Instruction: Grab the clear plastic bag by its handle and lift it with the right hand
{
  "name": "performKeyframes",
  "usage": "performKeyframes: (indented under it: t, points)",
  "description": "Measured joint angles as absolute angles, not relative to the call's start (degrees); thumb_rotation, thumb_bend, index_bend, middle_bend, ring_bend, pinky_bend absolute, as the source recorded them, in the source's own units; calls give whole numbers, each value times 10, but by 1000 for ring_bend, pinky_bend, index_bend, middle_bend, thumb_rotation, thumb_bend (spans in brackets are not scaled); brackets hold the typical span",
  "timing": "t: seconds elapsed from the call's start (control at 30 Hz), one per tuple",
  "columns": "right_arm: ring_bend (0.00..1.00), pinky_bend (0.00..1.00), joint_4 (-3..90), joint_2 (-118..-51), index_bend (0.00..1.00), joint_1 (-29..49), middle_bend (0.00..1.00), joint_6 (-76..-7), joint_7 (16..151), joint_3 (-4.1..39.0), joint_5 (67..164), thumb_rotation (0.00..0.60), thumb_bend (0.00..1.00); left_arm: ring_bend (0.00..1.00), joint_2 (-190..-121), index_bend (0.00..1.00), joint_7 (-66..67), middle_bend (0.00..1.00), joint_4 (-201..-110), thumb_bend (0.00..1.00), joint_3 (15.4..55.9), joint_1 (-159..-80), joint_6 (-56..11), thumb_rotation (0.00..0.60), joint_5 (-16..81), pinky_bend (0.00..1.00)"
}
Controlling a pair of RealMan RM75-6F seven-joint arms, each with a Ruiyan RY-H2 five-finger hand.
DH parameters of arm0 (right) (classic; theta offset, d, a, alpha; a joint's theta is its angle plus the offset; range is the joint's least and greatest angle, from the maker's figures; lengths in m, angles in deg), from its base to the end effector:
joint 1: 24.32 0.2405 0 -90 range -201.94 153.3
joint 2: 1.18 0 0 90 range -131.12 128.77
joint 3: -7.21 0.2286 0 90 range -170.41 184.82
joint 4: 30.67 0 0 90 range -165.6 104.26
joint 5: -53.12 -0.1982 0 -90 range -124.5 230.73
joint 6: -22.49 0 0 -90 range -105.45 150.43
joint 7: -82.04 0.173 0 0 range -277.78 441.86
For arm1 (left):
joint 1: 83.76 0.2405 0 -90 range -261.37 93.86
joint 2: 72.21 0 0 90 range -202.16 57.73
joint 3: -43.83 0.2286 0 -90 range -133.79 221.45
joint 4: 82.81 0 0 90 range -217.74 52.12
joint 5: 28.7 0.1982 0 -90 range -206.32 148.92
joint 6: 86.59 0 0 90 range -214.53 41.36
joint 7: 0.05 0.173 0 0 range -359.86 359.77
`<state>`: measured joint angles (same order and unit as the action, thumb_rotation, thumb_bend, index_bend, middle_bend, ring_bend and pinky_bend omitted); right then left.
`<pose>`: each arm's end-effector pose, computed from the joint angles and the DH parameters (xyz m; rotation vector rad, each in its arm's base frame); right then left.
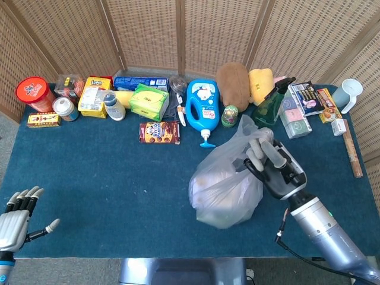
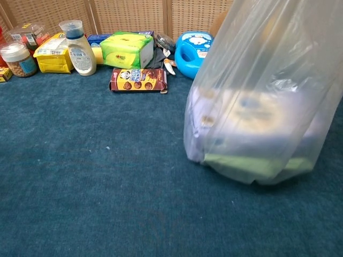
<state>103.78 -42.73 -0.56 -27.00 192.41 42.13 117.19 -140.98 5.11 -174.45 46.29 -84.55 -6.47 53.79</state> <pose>-0.0329 -0.2843 0.1820 -0.0440 2.1953 -1.5104 -0.3108 0.1633 0.1095 -1.4085 -1.0883 -0.6931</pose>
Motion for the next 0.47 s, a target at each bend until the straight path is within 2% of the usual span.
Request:
performKeyframes:
  t: [0.47]
  points:
    - [818, 963, 1030, -393, 636, -22, 711, -247, 1971, 483, 1159, 600, 381, 0, -1410, 67, 57, 36, -1748, 138, 460, -845, -64, 0, 533, 0]
